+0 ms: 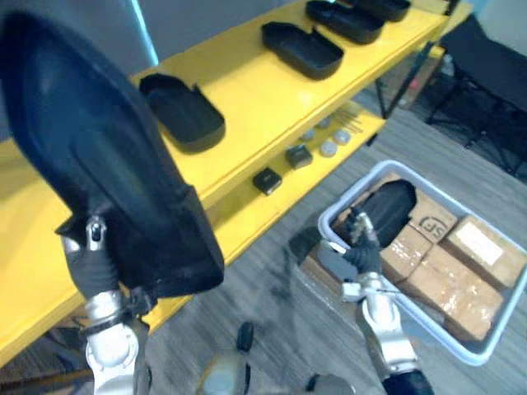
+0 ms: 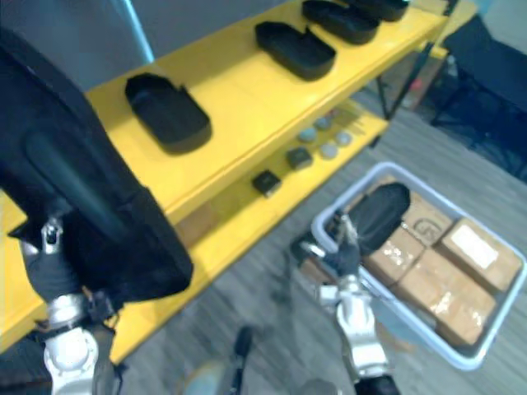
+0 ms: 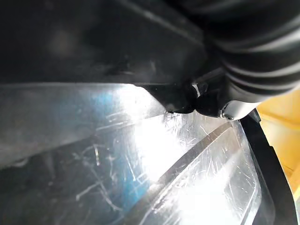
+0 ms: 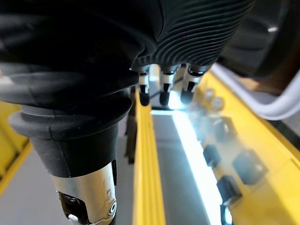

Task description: Walk over and take plastic housings, then place them on the shelf

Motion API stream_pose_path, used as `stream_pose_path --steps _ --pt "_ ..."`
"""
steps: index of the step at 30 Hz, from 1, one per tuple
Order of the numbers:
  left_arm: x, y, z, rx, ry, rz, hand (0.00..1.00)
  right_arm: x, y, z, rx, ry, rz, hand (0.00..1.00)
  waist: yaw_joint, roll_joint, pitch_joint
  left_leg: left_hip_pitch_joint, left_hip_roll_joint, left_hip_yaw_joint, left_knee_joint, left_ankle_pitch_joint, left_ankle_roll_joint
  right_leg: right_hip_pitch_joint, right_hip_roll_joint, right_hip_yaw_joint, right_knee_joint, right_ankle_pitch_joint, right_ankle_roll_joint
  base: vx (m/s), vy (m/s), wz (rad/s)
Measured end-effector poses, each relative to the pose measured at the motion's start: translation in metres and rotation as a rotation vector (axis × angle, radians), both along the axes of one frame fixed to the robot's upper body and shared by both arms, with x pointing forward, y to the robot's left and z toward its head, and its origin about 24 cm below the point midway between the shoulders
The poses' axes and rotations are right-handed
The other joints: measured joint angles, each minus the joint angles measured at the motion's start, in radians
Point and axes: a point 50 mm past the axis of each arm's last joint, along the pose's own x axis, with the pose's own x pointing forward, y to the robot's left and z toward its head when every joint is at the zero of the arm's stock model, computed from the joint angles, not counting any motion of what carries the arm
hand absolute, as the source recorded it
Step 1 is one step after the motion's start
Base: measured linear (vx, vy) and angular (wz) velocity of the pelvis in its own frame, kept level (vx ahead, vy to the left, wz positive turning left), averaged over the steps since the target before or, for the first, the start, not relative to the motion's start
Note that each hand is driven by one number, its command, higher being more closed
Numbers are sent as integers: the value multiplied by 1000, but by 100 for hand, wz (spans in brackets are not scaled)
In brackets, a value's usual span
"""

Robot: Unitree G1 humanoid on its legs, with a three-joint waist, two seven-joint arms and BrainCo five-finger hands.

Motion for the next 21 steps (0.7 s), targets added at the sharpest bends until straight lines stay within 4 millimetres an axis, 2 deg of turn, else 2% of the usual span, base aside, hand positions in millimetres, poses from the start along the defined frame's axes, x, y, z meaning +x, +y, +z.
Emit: stream_pose_path --steps 2,4,8,12,15,17,21 --pt "3 -1 4 -1 -23 -2 100 18 2 30 -53 -112 32 0 1 18 48 -20 5 3 11 5 -5 -10 9 12 -20 -8 13 -70 -80 -11" --pt "4 -3 4 0 -23 -10 100 24 4 41 -87 -149 53 0 0 25 61 -24 9 10 15 5 -6 -11 12 13 -29 -15 24 -83 -78 -12" --pt "5 -4 5 -2 -26 -16 100 24 4 42 -108 -152 71 0 -1 28 64 -34 17 22 28 3 -9 -17 18 14 -38 -20 32 -54 -73 -12" --pt "9 -5 6 -4 -34 -19 100 21 4 49 -107 -192 82 0 -6 32 101 -34 12 17 47 1 -13 -5 15 11 -35 -39 51 -80 -27 4" --pt "12 -5 6 -8 -36 -23 100 20 7 51 -101 -210 83 0 -15 39 115 -73 0 -11 85 -6 -18 -33 0 -11 23 -76 40 -103 -11 32" --pt "14 -4 3 -18 -23 -15 100 22 11 53 -90 -222 85 0 -5 36 145 -88 -8 -17 120 -13 -24 -52 -19 -12 86 -106 38 -78 -18 17" --pt "12 -3 -4 -31 2 8 100 21 21 52 -73 -223 95 0 0 34 161 -97 -15 -23 150 -21 -29 -62 -34 -13 136 -134 41 -49 -33 8"
